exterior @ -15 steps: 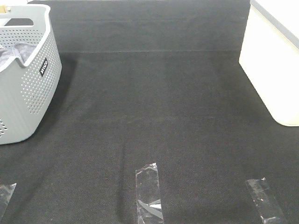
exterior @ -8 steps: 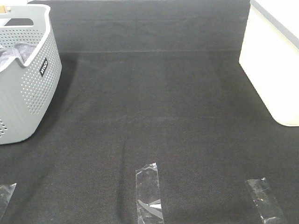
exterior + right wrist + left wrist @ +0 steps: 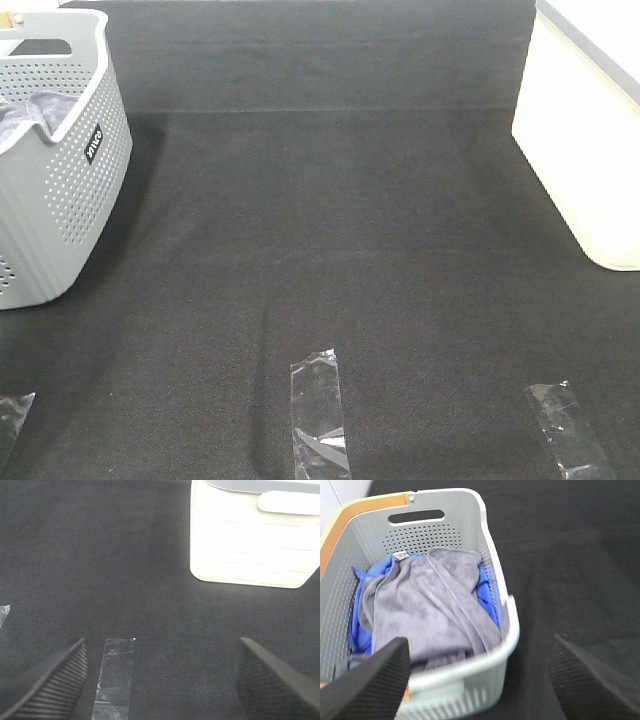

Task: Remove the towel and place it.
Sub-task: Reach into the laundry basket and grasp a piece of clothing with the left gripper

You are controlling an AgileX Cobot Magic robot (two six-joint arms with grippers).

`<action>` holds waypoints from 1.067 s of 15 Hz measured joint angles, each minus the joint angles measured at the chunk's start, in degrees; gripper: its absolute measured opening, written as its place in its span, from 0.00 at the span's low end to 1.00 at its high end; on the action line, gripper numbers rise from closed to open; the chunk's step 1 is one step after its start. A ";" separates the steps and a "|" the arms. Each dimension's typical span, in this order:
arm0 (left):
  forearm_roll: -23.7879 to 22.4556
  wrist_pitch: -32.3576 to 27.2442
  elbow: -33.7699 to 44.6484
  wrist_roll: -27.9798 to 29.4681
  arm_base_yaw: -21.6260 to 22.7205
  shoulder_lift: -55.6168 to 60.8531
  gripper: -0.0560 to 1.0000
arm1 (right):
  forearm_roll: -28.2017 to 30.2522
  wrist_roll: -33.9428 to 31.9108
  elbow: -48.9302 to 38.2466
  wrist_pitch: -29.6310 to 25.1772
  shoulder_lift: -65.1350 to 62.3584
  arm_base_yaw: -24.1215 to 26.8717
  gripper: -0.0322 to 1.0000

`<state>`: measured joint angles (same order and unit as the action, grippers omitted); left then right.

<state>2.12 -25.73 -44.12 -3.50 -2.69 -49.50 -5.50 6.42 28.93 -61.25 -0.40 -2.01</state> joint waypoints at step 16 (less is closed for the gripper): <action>-8.14 -18.45 -67.27 4.81 7.91 -69.50 0.74 | 0.00 0.00 0.00 0.00 0.00 0.00 0.76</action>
<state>-6.02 -44.18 -111.38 1.32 5.21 -119.00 -5.50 6.42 28.93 -61.25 -0.40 -2.01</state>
